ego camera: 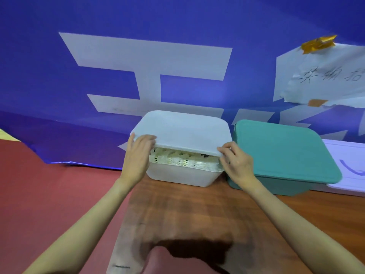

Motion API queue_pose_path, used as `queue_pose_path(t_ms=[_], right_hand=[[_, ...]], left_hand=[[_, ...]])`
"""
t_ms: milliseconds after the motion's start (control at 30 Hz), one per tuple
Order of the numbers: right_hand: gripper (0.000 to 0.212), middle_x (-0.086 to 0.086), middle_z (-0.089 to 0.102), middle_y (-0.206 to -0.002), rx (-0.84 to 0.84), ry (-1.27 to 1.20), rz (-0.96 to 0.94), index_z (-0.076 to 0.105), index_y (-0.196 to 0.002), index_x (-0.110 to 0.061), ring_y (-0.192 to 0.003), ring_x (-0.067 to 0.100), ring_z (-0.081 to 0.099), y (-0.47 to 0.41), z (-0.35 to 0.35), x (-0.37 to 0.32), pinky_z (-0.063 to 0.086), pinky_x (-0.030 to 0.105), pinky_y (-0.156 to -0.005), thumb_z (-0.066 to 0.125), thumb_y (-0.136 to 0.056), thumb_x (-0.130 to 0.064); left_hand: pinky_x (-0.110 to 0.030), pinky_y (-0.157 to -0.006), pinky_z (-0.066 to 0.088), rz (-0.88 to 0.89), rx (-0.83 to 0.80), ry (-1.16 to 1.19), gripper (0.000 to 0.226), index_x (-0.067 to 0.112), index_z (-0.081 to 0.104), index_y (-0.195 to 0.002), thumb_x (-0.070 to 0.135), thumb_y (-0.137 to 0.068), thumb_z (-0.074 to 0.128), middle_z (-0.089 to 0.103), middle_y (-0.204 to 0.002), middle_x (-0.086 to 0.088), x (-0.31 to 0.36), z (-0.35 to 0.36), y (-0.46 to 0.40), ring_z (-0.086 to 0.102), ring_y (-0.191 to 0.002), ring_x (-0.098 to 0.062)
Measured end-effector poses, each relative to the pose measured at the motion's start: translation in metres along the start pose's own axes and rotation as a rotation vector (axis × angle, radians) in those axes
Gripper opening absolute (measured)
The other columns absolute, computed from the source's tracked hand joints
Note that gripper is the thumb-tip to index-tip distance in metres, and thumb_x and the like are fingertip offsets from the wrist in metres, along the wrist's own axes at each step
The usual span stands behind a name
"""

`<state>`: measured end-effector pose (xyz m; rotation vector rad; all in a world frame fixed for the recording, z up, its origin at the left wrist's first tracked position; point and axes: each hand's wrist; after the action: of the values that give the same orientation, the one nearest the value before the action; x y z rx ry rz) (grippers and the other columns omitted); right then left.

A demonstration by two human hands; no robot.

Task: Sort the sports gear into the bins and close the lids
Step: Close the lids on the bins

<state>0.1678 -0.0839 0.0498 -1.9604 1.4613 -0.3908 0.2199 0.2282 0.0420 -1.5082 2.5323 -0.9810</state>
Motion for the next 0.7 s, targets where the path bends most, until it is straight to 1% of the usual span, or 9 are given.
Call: queue_pose_path(t_ms=[67, 200, 300, 367, 433, 500, 600, 633, 700], right_hand=[[0.019, 0.003, 0.062, -0.090, -0.103, -0.006, -0.040, 0.066, -0.095, -0.010, -0.057, 0.020, 0.057, 0.015, 0.001, -0.001, 0.038, 0.026, -0.038, 0.051, -0.084, -0.013], [0.021, 0.003, 0.059, -0.094, -0.220, 0.003, -0.022, 0.065, -0.100, -0.010, -0.067, 0.017, 0.061, 0.032, 0.002, 0.000, 0.035, 0.022, -0.040, 0.070, -0.079, -0.010], [0.023, 0.004, 0.057, -0.095, -0.248, 0.002, -0.054, 0.064, -0.105, -0.010, -0.077, 0.017, 0.060, 0.044, 0.003, 0.002, 0.040, 0.025, -0.042, 0.066, -0.084, -0.020], [0.025, 0.006, 0.056, -0.095, -0.261, 0.014, -0.070, 0.064, -0.107, -0.009, -0.078, 0.018, 0.057, 0.050, 0.004, 0.003, 0.043, 0.027, -0.044, 0.061, -0.088, -0.024], [0.027, 0.008, 0.054, -0.098, -0.267, 0.000, -0.042, 0.064, -0.108, -0.008, -0.078, 0.018, 0.053, 0.053, 0.006, 0.002, 0.047, 0.028, -0.052, 0.056, -0.090, -0.027], [0.028, 0.009, 0.051, -0.102, -0.257, -0.044, 0.045, 0.064, -0.106, -0.008, -0.083, 0.019, 0.051, 0.054, 0.009, -0.001, 0.048, 0.031, -0.063, 0.051, -0.091, -0.027], [0.027, 0.011, 0.046, -0.118, -0.214, -0.178, 0.304, 0.064, -0.108, -0.009, -0.096, 0.018, 0.046, 0.055, 0.014, -0.013, 0.044, 0.030, -0.082, 0.047, -0.094, -0.025], [0.027, 0.011, 0.044, -0.126, -0.203, -0.220, 0.409, 0.063, -0.112, -0.009, -0.103, 0.018, 0.045, 0.055, 0.016, -0.018, 0.041, 0.029, -0.090, 0.047, -0.095, -0.024], [0.032, 0.012, 0.035, -0.141, -0.196, -0.262, 0.586, 0.056, -0.125, -0.007, -0.123, 0.021, 0.039, 0.051, 0.022, -0.026, 0.032, 0.029, -0.104, 0.047, -0.098, -0.022]], left_hand=[[-0.055, -0.112, 0.022, 0.010, -0.015, -0.030, 0.036, 0.010, 0.053, -0.102, -0.017, -0.079, 0.059, 0.059, -0.120, -0.005, -0.004, 0.006, 0.013, 0.051, -0.111, -0.023], [-0.048, -0.113, 0.021, 0.096, -0.079, -0.114, 0.029, 0.010, 0.054, -0.102, -0.010, -0.082, 0.056, 0.059, -0.124, -0.005, -0.007, 0.015, 0.030, 0.050, -0.116, -0.025], [-0.046, -0.112, 0.024, 0.139, -0.102, -0.153, 0.025, 0.009, 0.054, -0.108, -0.002, -0.086, 0.050, 0.058, -0.126, -0.006, -0.013, 0.020, 0.036, 0.049, -0.116, -0.026], [-0.045, -0.111, 0.026, 0.183, -0.112, -0.177, 0.026, 0.008, 0.052, -0.112, 0.001, -0.088, 0.047, 0.058, -0.125, -0.008, -0.017, 0.023, 0.039, 0.049, -0.114, -0.026], [-0.043, -0.110, 0.027, 0.229, -0.121, -0.183, 0.025, 0.007, 0.052, -0.114, 0.005, -0.091, 0.041, 0.059, -0.123, -0.010, -0.021, 0.025, 0.042, 0.050, -0.112, -0.026], [-0.041, -0.109, 0.028, 0.247, -0.125, -0.165, 0.023, 0.006, 0.052, -0.113, 0.011, -0.096, 0.038, 0.060, -0.121, -0.011, -0.023, 0.025, 0.044, 0.053, -0.109, -0.027], [-0.039, -0.104, 0.034, 0.213, -0.088, -0.100, 0.027, 0.004, 0.056, -0.113, 0.021, -0.098, 0.041, 0.061, -0.119, -0.011, -0.023, 0.022, 0.043, 0.056, -0.106, -0.028], [-0.038, -0.102, 0.035, 0.139, -0.068, -0.054, 0.029, 0.003, 0.057, -0.115, 0.023, -0.098, 0.043, 0.060, -0.119, -0.010, -0.022, 0.021, 0.042, 0.055, -0.106, -0.027], [-0.036, -0.097, 0.036, -0.135, 0.012, 0.067, 0.032, 0.003, 0.054, -0.120, 0.023, -0.096, 0.047, 0.059, -0.119, -0.010, -0.012, 0.020, 0.037, 0.053, -0.107, -0.026]])
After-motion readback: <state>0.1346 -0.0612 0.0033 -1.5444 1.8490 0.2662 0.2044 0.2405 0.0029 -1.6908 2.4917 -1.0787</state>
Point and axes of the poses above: each hand's wrist, its own y-axis away from the middle knuckle, its own z-axis out of the palm, x = y × z
